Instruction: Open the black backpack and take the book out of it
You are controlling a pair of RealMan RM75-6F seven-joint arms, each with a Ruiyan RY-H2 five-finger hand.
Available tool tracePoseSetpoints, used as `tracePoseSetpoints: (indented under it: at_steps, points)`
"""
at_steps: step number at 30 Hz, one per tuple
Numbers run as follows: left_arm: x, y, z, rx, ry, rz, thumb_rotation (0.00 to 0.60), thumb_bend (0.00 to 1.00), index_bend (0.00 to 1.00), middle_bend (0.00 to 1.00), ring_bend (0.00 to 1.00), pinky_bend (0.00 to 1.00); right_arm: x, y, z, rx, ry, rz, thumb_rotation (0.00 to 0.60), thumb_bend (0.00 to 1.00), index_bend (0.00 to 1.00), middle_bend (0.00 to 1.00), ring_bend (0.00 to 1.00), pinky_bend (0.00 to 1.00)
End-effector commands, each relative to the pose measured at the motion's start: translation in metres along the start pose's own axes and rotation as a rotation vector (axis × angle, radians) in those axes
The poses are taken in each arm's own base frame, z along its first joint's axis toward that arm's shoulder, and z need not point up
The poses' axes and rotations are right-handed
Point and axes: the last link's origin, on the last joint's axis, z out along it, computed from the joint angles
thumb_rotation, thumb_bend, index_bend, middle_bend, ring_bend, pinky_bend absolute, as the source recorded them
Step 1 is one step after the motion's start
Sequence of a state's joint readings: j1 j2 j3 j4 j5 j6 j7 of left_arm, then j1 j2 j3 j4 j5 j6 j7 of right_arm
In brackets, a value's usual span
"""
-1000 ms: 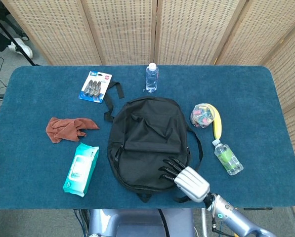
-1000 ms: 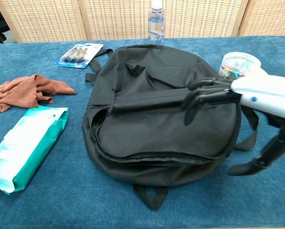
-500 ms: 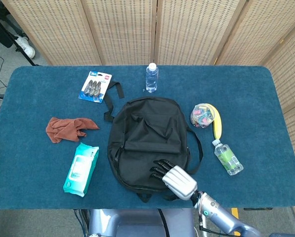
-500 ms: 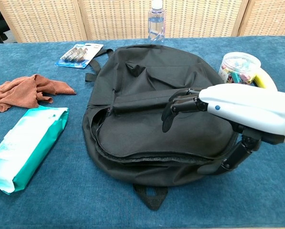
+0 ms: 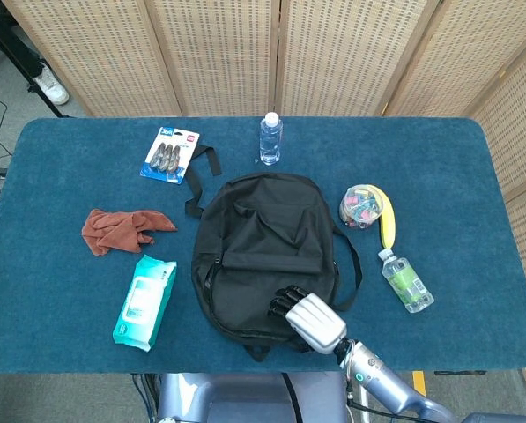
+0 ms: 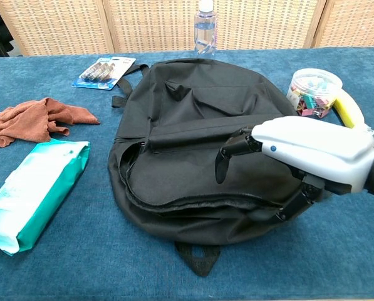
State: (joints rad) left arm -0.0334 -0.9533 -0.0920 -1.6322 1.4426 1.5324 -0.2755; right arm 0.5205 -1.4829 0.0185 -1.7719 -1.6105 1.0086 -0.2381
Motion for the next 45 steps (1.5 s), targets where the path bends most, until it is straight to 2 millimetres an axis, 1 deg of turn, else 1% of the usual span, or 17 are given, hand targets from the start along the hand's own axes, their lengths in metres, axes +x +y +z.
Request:
tracePoseSetpoints:
  at_steps: [1, 4, 6, 8, 14, 21, 23, 28, 31, 36, 37, 41, 45]
  points:
    - [-0.001, 0.000, 0.000, -0.002, -0.003, 0.002, 0.600, 0.21, 0.00, 0.00, 0.00, 0.00, 0.000, 0.000, 0.002, -0.004, 0.009, 0.013, 0.600, 0.37, 0.45, 0.45, 0.29, 0.22]
    - [-0.001, 0.001, 0.000, -0.005, -0.005, 0.004, 0.600, 0.21, 0.00, 0.00, 0.00, 0.00, -0.001, 0.001, 0.003, -0.012, 0.019, 0.024, 0.600, 0.43, 0.51, 0.50, 0.32, 0.22]
    - [-0.002, 0.001, -0.001, -0.006, -0.005, 0.004, 0.600, 0.21, 0.00, 0.00, 0.00, 0.00, -0.001, 0.002, 0.005, -0.022, 0.037, 0.037, 0.600, 0.50, 0.55, 0.53, 0.35, 0.23]
    - [-0.002, 0.002, -0.001, -0.006, -0.007, 0.004, 0.600, 0.21, 0.00, 0.00, 0.00, 0.00, -0.001, 0.003, 0.007, -0.032, 0.043, 0.059, 0.600, 0.55, 0.57, 0.54, 0.36, 0.24]
    - [-0.004, 0.003, -0.001, -0.012, -0.014, 0.009, 0.600, 0.21, 0.00, 0.00, 0.00, 0.00, 0.006, 0.004, 0.013, -0.072, 0.075, 0.159, 0.600, 0.60, 0.59, 0.56, 0.36, 0.24]
    - [-0.007, 0.007, -0.001, -0.037, -0.028, 0.011, 0.600, 0.21, 0.00, 0.00, 0.00, 0.00, 0.029, 0.010, 0.024, -0.121, 0.150, 0.234, 0.600, 0.61, 0.59, 0.56, 0.37, 0.25]
    - [-0.012, 0.014, 0.002, -0.089, -0.048, 0.016, 0.600, 0.22, 0.00, 0.00, 0.00, 0.00, 0.043, 0.014, 0.030, -0.150, 0.195, 0.286, 0.600, 0.61, 0.59, 0.56, 0.37, 0.25]
    - [-0.028, 0.026, 0.012, -0.201, -0.091, 0.025, 0.600, 0.22, 0.00, 0.00, 0.00, 0.00, 0.068, 0.021, 0.044, -0.186, 0.247, 0.325, 0.600, 0.61, 0.60, 0.57, 0.37, 0.26]
    - [-0.038, 0.038, 0.023, -0.280, -0.126, -0.003, 0.600, 0.26, 0.00, 0.00, 0.00, 0.00, 0.081, 0.024, 0.052, -0.192, 0.257, 0.341, 0.600, 0.61, 0.60, 0.57, 0.37, 0.26]
    - [-0.064, 0.073, 0.043, -0.505, -0.250, -0.131, 0.600, 0.34, 0.00, 0.00, 0.00, 0.00, 0.099, 0.034, 0.064, -0.175, 0.237, 0.327, 0.600, 0.60, 0.60, 0.57, 0.37, 0.26]
    - [-0.071, 0.084, 0.044, -0.563, -0.259, -0.138, 0.600, 0.34, 0.00, 0.00, 0.00, 0.00, 0.101, 0.036, 0.065, -0.174, 0.236, 0.323, 0.600, 0.60, 0.61, 0.58, 0.37, 0.26]
    - [-0.087, 0.113, 0.041, -0.690, -0.256, -0.173, 0.600, 0.38, 0.00, 0.00, 0.00, 0.00, 0.108, 0.041, 0.068, -0.176, 0.238, 0.318, 0.600, 0.59, 0.61, 0.58, 0.37, 0.26]
    - [-0.102, 0.138, 0.038, -0.765, -0.262, -0.187, 0.600, 0.39, 0.00, 0.00, 0.00, 0.00, 0.114, 0.044, 0.069, -0.188, 0.259, 0.337, 0.600, 0.59, 0.61, 0.58, 0.37, 0.26]
